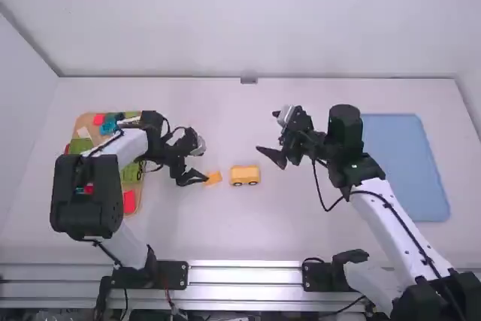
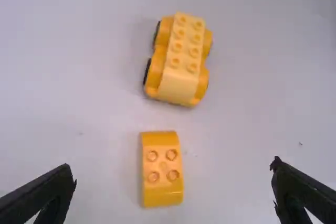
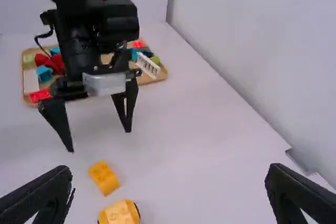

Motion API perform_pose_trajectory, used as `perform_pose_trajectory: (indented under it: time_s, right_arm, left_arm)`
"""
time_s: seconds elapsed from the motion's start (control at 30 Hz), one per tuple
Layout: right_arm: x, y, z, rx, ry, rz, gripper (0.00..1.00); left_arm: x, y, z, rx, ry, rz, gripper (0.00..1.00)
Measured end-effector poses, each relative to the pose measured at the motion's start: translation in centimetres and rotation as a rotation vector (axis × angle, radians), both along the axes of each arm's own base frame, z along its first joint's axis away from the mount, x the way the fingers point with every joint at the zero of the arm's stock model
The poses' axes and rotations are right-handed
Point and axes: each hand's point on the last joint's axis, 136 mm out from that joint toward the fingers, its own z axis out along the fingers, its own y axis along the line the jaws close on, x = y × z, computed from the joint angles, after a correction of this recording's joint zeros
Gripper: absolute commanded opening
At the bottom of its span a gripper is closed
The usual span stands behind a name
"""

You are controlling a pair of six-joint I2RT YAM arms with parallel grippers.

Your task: Assemble lego blocks to make yellow taxi

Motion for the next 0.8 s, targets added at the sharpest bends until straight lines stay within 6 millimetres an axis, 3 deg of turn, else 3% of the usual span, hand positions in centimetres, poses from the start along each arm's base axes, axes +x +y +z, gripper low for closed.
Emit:
perform_pose_trajectory:
  time_s: [0.13, 0.23, 0.43, 0.67, 0.8]
  right_arm:
    - [0.0, 0.0, 0.0, -0.022, -0.041, 0.012, 0.98]
    - [0.0, 0.0, -0.2, -0.033, -0.059, 0.018, 0.98]
    - [-0.2, -0.1, -1.0, -0.044, -0.057, 0.024, 0.98]
    - [-0.5, -0.2, -2.0, -0.053, -0.039, 0.026, 0.98]
    - [-0.5, -0.2, -2.0, -0.053, -0.042, 0.027, 0.98]
  left_arm:
    - [-1.6, -0.6, -2.7, -0.016, -0.096, -0.065, 0.99]
    - [-1.6, -0.6, -3.8, -0.048, -0.165, -0.048, 0.99]
    - [0.1, 0.0, -4.0, -0.107, -0.276, 0.055, 0.99]
    - [-1.0, -0.3, -5.0, -0.146, -0.254, 0.109, 1.0]
    - [-1.4, -0.4, -5.8, -0.143, -0.245, 0.118, 0.83]
